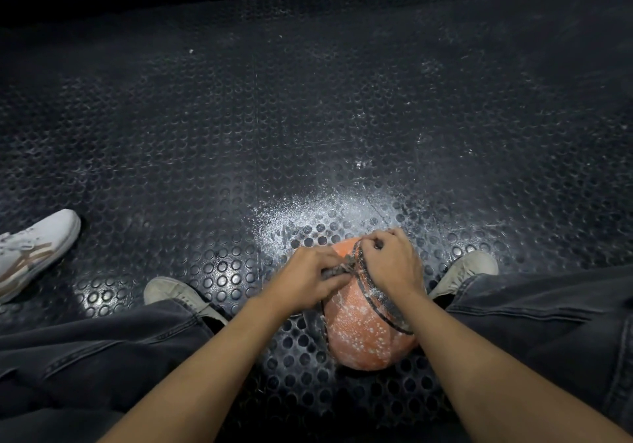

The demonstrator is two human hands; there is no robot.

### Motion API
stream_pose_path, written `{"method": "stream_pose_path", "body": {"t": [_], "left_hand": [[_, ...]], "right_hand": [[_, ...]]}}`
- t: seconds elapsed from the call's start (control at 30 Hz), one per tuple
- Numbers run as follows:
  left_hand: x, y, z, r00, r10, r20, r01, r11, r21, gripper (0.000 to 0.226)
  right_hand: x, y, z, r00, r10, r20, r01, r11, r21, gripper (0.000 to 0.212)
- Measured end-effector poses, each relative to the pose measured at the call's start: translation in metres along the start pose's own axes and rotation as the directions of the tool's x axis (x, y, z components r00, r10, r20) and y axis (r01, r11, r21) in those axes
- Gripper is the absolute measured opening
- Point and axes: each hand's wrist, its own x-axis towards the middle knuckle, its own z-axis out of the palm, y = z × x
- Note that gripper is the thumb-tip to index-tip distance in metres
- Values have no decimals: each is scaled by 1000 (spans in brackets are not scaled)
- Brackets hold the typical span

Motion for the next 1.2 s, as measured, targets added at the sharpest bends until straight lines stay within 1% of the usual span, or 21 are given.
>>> {"method": "stream_pose_path", "body": {"t": [0.03, 0.1, 0.17, 0.23, 0.27, 0.37, 0.4, 0.43, 0.5, 0.53, 0.57, 0.6, 0.7, 0.77, 0.87, 0.9, 0.97, 1.03, 1.1, 1.13, 1.2], "left_hand": [[-2, 2, -1, 1000, 13, 6, -13, 1000, -1, 23], [6, 2, -2, 1000, -1, -30, 2, 999, 36, 20], [18, 0, -3, 995, -66, -78, 72, 994, 81, 20], [22, 0, -2, 991, -115, -71, 121, 989, 80, 16], [18, 2, -1, 993, -105, -58, 108, 992, 58, 15], [1, 6, 3, 1000, -16, -10, 16, 1000, -5, 13], [2, 6, 3, 1000, -20, -12, 20, 1000, -7, 13], [7, 5, 3, 999, -40, -32, 41, 999, 14, 12], [20, 4, 3, 988, -102, -115, 110, 992, 66, 10], [23, 5, 3, 980, -134, -148, 145, 988, 62, 11], [23, 5, 3, 978, -139, -157, 148, 987, 53, 12], [19, 6, 2, 983, -113, -142, 121, 992, 47, 12], [2, 7, 0, 1000, -13, -19, 14, 999, 33, 12], [7, 5, 0, 999, -30, -32, 32, 998, 49, 12], [25, 5, 2, 983, -131, -126, 141, 987, 76, 12], [26, 5, 2, 978, -154, -138, 165, 984, 72, 15], [17, 2, 3, 985, -131, -110, 136, 990, 40, 15], [2, 0, 2, 998, -60, -34, 60, 998, -4, 12], [-2, -4, 2, 999, -35, -14, 34, 999, -33, 14], [2, -4, 2, 998, -57, -38, 57, 998, -22, 14], [14, -4, 3, 981, -145, -126, 148, 989, 16, 13]], "right_hand": [[0, 1, -2, 1000, -13, 14, 13, 1000, -7, 27], [-2, 2, -1, 999, -38, 25, 39, 999, -19, 27], [-4, 1, 1, 1000, -29, 10, 29, 999, -16, 27], [-3, 0, 2, 1000, -3, -8, 3, 1000, -7, 26], [-3, 0, 2, 1000, 8, -11, -8, 1000, 2, 25], [1, 4, -1, 1000, 26, -8, -25, 999, 28, 24], [2, 5, -1, 1000, 20, -2, -20, 999, 28, 24], [2, 6, 0, 1000, 13, 4, -13, 1000, 25, 24], [1, 5, 1, 1000, 5, -4, -5, 1000, 19, 24], [-1, 4, 2, 1000, 6, -15, -6, 1000, 15, 24], [-2, 4, 2, 1000, 12, -25, -12, 1000, 13, 24], [-2, 4, 1, 999, 23, -28, -22, 1000, 12, 23], [2, 6, -5, 999, 49, -9, -49, 998, 27, 24], [4, 4, -6, 1000, 29, -2, -29, 1000, -2, 26], [-5, -5, -1, 1000, 28, -13, -29, 998, -61, 30], [-9, -7, 1, 999, 34, -10, -34, 997, -69, 33], [-12, -7, 5, 999, 46, 2, -46, 996, -73, 38], [-8, -4, 3, 999, 53, 10, -53, 998, -36, 34], [-3, -1, 1, 999, 50, 17, -50, 999, -22, 33], [-1, -1, 1, 999, 48, 19, -48, 999, -26, 33], [0, -3, 2, 999, 49, 16, -48, 998, -37, 34]]}}
